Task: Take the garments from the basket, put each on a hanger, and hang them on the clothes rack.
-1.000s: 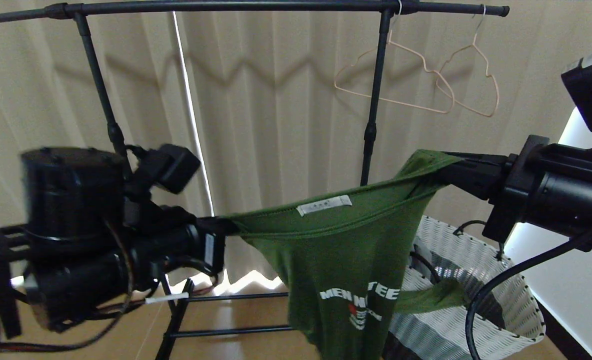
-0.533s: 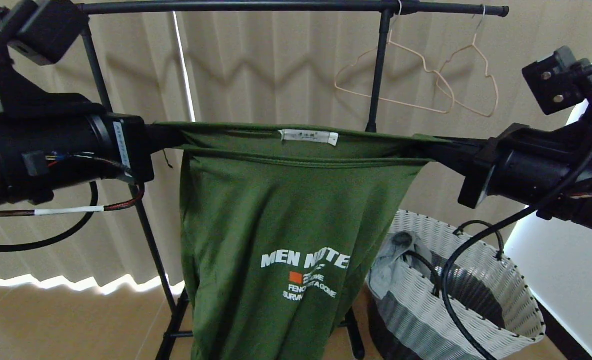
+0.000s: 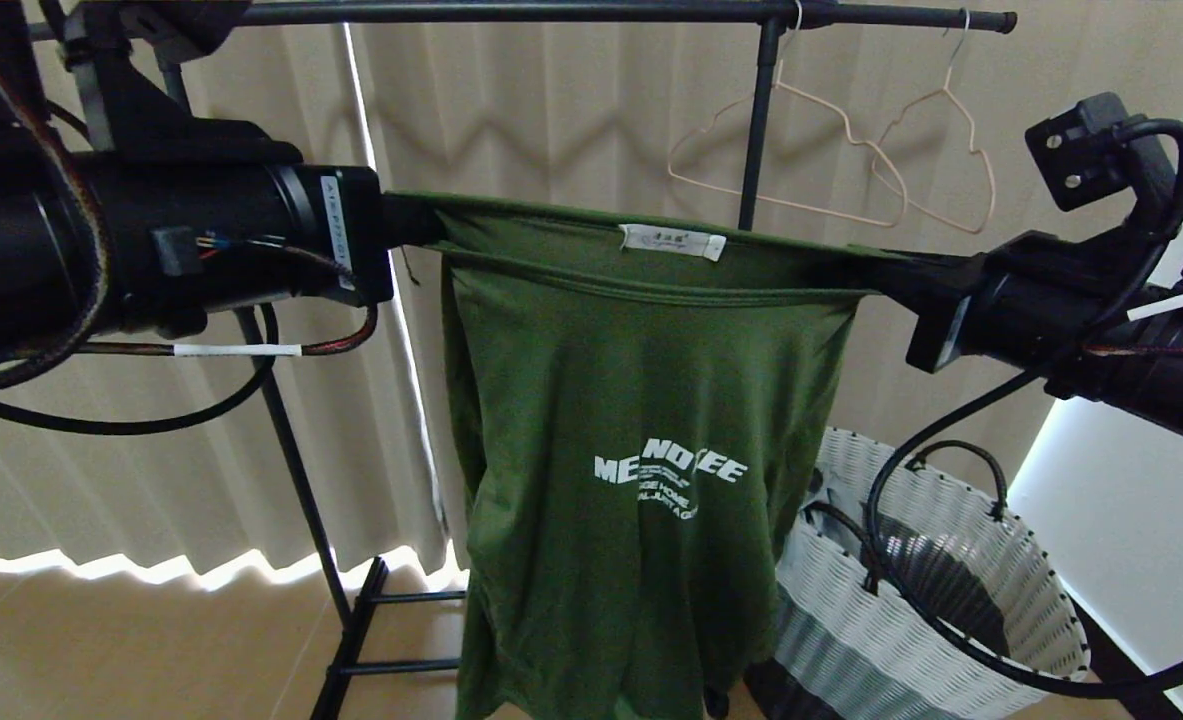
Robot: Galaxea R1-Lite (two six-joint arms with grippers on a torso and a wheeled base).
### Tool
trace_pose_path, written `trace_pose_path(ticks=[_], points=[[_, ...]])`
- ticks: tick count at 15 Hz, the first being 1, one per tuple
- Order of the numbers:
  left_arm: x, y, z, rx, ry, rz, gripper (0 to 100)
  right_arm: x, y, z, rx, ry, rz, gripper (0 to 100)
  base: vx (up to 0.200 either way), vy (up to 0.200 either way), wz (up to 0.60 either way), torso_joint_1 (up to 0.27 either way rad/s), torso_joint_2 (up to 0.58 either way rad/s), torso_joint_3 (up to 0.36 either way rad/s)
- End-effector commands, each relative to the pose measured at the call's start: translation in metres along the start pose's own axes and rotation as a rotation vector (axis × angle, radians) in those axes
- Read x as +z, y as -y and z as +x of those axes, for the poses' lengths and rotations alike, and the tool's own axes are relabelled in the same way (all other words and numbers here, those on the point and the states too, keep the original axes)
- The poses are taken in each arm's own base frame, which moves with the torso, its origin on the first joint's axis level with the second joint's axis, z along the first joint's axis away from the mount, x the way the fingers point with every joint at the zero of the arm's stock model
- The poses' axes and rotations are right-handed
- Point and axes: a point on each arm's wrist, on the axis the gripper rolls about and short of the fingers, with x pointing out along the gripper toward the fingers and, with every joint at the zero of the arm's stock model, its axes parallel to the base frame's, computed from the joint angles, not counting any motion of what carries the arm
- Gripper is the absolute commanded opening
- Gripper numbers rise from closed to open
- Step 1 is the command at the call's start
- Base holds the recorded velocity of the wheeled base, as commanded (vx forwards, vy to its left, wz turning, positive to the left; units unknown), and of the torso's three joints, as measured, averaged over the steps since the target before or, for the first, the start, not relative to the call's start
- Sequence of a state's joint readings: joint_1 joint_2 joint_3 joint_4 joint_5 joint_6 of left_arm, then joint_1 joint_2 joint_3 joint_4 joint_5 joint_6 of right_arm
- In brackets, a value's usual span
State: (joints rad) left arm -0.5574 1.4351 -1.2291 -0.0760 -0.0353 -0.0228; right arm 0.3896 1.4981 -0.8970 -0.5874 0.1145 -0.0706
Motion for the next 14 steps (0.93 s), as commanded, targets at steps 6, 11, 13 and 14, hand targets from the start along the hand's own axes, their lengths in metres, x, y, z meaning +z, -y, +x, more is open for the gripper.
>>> trace_pose_path(ticks=[6,11,13,14], points=[[-0.003,0.001,0.055,-0.009,-0.027,0.002,0,0.021,0.001,-0.056,0.008,-0.041,0.010,0,0.000,0.000,0.00,0.000,0.00,0.000],[-0.005,0.004,0.084,-0.021,-0.039,0.002,0,-0.001,-0.018,-0.102,0.214,-0.099,0.021,0,0.000,0.000,0.00,0.000,0.00,0.000],[-0.007,0.005,0.084,-0.023,-0.046,0.002,0,-0.005,-0.023,-0.102,0.236,-0.110,0.019,0,0.000,0.000,0.00,0.000,0.00,0.000],[-0.007,0.005,0.083,-0.021,-0.045,0.002,0,-0.006,-0.022,-0.100,0.232,-0.116,0.019,0,0.000,0.000,0.00,0.000,0.00,0.000]])
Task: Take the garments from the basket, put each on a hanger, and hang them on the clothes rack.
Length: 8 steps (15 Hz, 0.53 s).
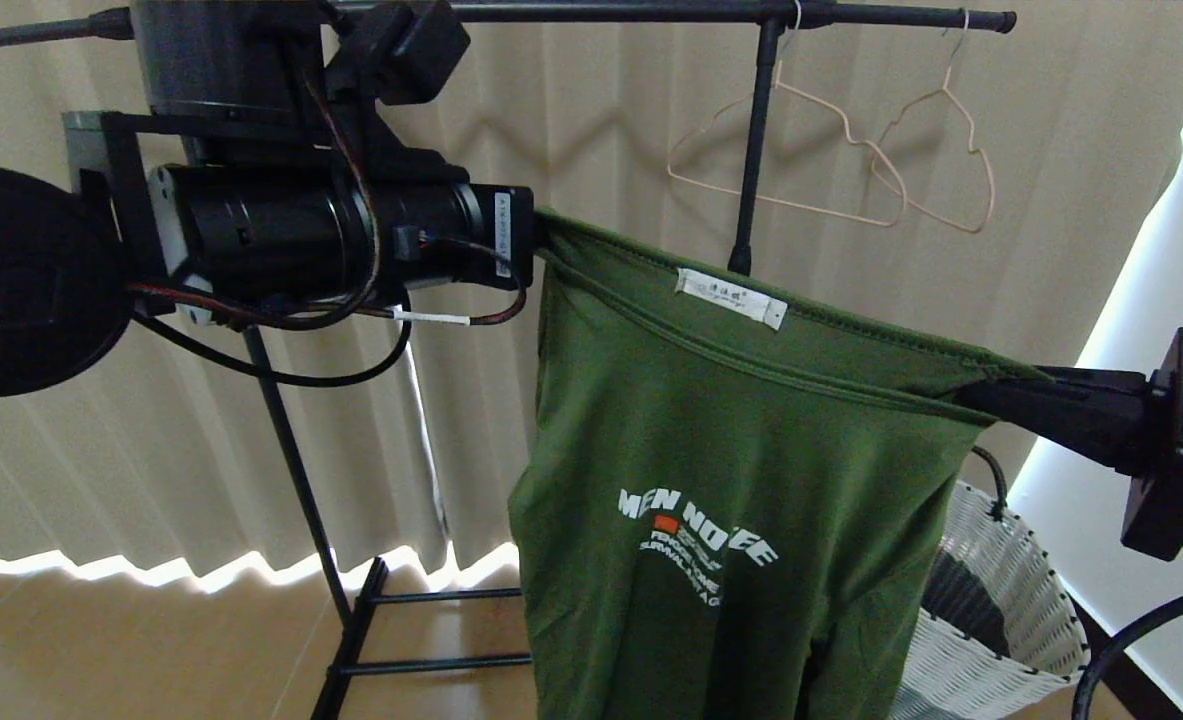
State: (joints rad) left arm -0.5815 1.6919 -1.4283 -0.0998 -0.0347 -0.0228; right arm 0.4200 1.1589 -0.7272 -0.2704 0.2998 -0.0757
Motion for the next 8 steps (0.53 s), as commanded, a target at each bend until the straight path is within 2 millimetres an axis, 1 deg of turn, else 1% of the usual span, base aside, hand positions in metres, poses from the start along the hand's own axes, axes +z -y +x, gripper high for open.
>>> trace_pose_path(ticks=[1,2,4,5,8], points=[[-0.003,0.001,0.003,-0.002,-0.011,-0.002,0,0.000,-0.002,-0.003,0.005,0.008,-0.004,0,0.000,0.000,0.00,0.000,0.00,0.000],[-0.001,0.001,-0.001,-0.003,-0.011,-0.001,0,0.000,0.003,0.000,-0.023,-0.002,0.002,0,0.000,0.000,0.00,0.000,0.00,0.000],[0.004,0.002,-0.016,-0.005,-0.022,0.000,0,0.000,0.019,0.006,-0.101,-0.011,0.013,0,0.000,0.000,0.00,0.000,0.00,0.000],[0.006,0.003,-0.023,-0.006,-0.028,0.001,0,0.002,0.023,0.009,-0.117,-0.009,0.009,0,0.000,0.000,0.00,0.000,0.00,0.000],[0.010,0.008,-0.048,-0.090,-0.038,0.000,0,0.016,0.031,0.021,-0.131,0.026,-0.014,0,0.000,0.000,0.00,0.000,0.00,0.000]])
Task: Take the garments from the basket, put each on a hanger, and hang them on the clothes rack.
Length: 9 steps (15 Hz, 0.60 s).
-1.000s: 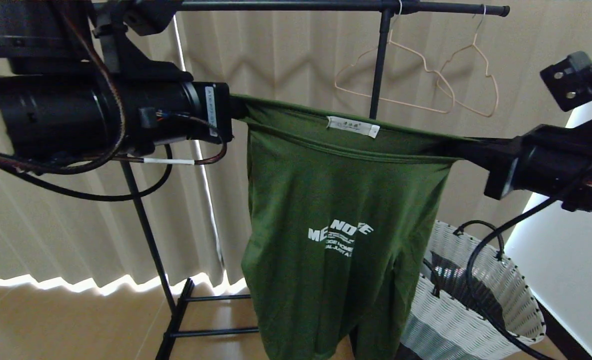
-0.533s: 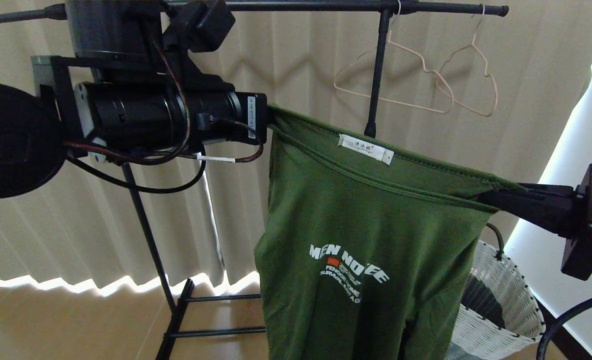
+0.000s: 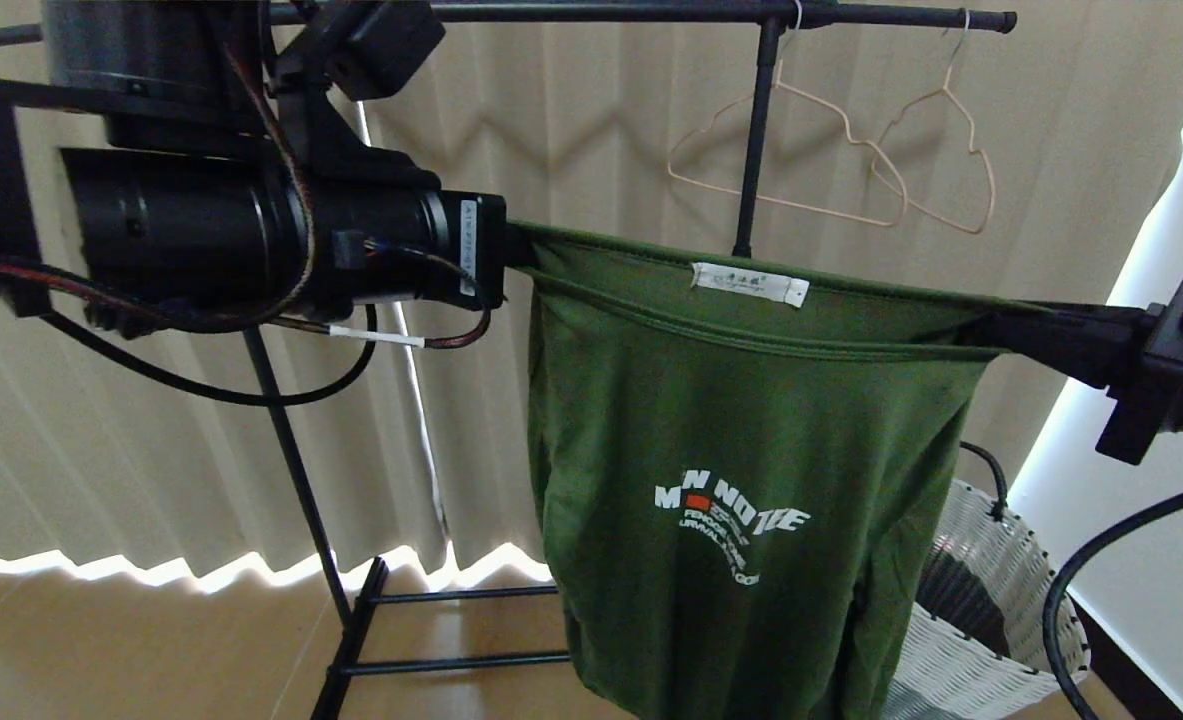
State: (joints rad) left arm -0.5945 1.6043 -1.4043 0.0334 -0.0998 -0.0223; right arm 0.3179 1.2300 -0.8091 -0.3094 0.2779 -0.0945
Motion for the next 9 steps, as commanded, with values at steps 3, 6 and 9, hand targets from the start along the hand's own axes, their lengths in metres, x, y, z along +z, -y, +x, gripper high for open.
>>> trace_pose_path(ticks=[3,6,9], points=[[0.000,0.017,-0.048,-0.115,0.020,0.033,0,0.013,0.016,0.045,-0.037,-0.004,0.003,0,0.000,0.000,0.00,0.000,0.00,0.000],[-0.001,0.026,-0.067,-0.150,0.044,0.088,0,0.024,0.025,0.069,-0.073,0.012,0.003,0,0.000,0.000,0.00,0.000,0.00,0.000],[-0.001,0.029,-0.070,-0.159,0.048,0.095,0,0.025,0.025,0.069,-0.073,0.014,0.002,0,0.000,0.000,0.00,0.000,0.00,0.000]])
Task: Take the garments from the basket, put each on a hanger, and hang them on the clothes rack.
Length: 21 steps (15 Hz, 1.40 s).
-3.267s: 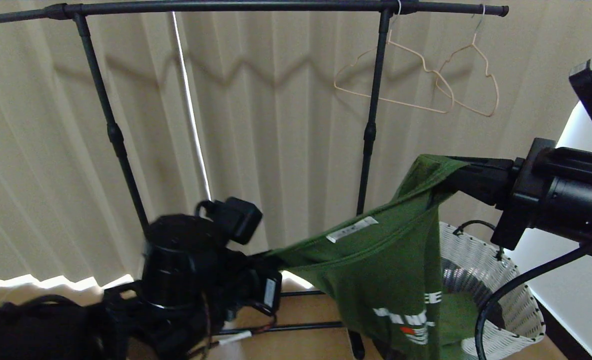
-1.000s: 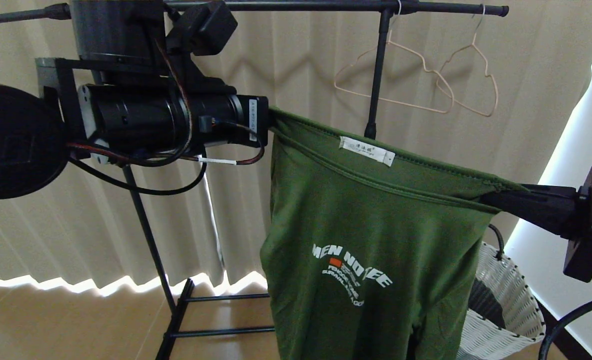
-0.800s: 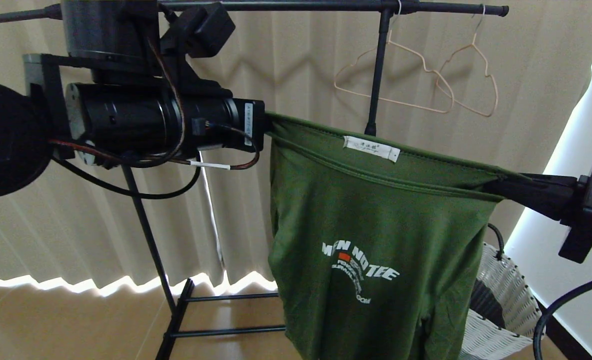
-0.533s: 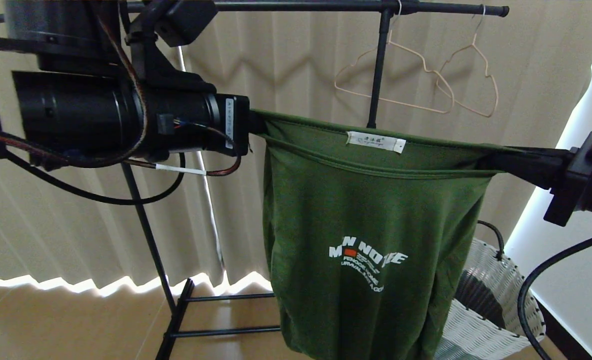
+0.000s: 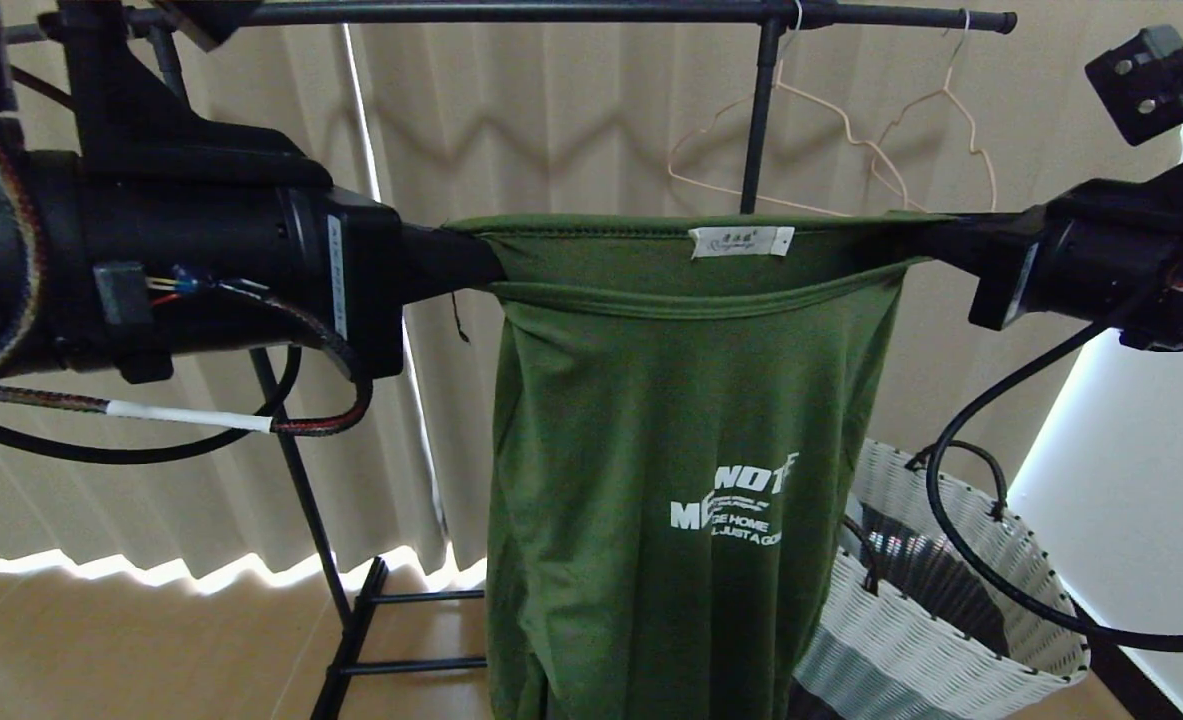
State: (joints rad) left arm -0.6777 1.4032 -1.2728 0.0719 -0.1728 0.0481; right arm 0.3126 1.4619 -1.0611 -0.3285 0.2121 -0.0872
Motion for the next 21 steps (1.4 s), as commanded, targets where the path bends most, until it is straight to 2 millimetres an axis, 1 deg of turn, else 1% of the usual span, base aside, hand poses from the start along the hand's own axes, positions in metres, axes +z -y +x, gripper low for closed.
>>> trace_pose_path(ticks=[1,4,7,8,10,11,13,15,17,18,19,20,21], points=[[0.003,0.002,-0.006,-0.003,0.016,0.003,0,-0.003,0.001,0.006,0.001,-0.015,0.003,0,0.000,0.000,0.00,0.000,0.00,0.000],[0.002,0.002,-0.005,-0.003,0.013,0.003,0,-0.002,0.001,0.005,0.001,-0.010,0.002,0,0.000,0.000,0.00,0.000,0.00,0.000],[0.001,0.003,-0.006,-0.011,0.012,0.004,0,-0.001,0.002,0.011,-0.001,0.033,-0.009,0,0.000,0.000,0.00,0.000,0.00,0.000],[-0.003,0.006,-0.005,-0.023,0.000,0.006,0,-0.003,0.005,0.024,-0.008,0.067,-0.016,0,0.000,0.000,0.00,0.000,0.00,0.000],[-0.001,0.013,-0.010,-0.050,0.011,0.011,0,-0.004,0.007,0.032,-0.008,0.069,-0.017,0,0.000,0.000,0.00,0.000,0.00,0.000],[0.000,0.020,-0.013,-0.080,0.021,0.017,0,-0.003,0.008,0.038,-0.008,0.072,-0.014,0,0.000,0.000,0.00,0.000,0.00,0.000],[0.002,0.030,-0.018,-0.120,0.032,0.026,0,0.000,0.009,0.040,-0.007,0.093,-0.003,0,0.000,0.000,0.00,0.000,0.00,0.000],[-0.001,0.031,-0.018,-0.125,0.023,0.027,0,0.001,0.007,0.040,-0.005,0.104,-0.001,0,0.000,0.000,0.00,0.000,0.00,0.000],[-0.001,0.025,-0.015,-0.092,0.019,0.024,0,0.000,0.007,0.035,-0.016,0.089,-0.001,0,0.000,0.000,0.00,0.000,0.00,0.000],[0.001,0.012,-0.010,-0.036,0.017,0.017,0,0.004,0.007,0.029,-0.026,0.101,-0.003,0,0.000,0.000,0.00,0.000,0.00,0.000],[0.001,0.009,-0.008,-0.023,0.015,0.017,0,0.005,0.007,0.028,-0.028,0.104,-0.003,0,0.000,0.000,0.00,0.000,0.00,0.000],[0.005,-0.010,0.003,0.048,0.013,0.021,0,0.013,0.004,0.012,-0.028,0.098,-0.002,0,0.000,0.000,0.00,0.000,0.00,0.000],[0.006,-0.013,0.005,0.058,0.016,0.021,0,0.015,0.003,0.009,-0.028,0.096,-0.002,0,0.000,0.000,0.00,0.000,0.00,0.000]])
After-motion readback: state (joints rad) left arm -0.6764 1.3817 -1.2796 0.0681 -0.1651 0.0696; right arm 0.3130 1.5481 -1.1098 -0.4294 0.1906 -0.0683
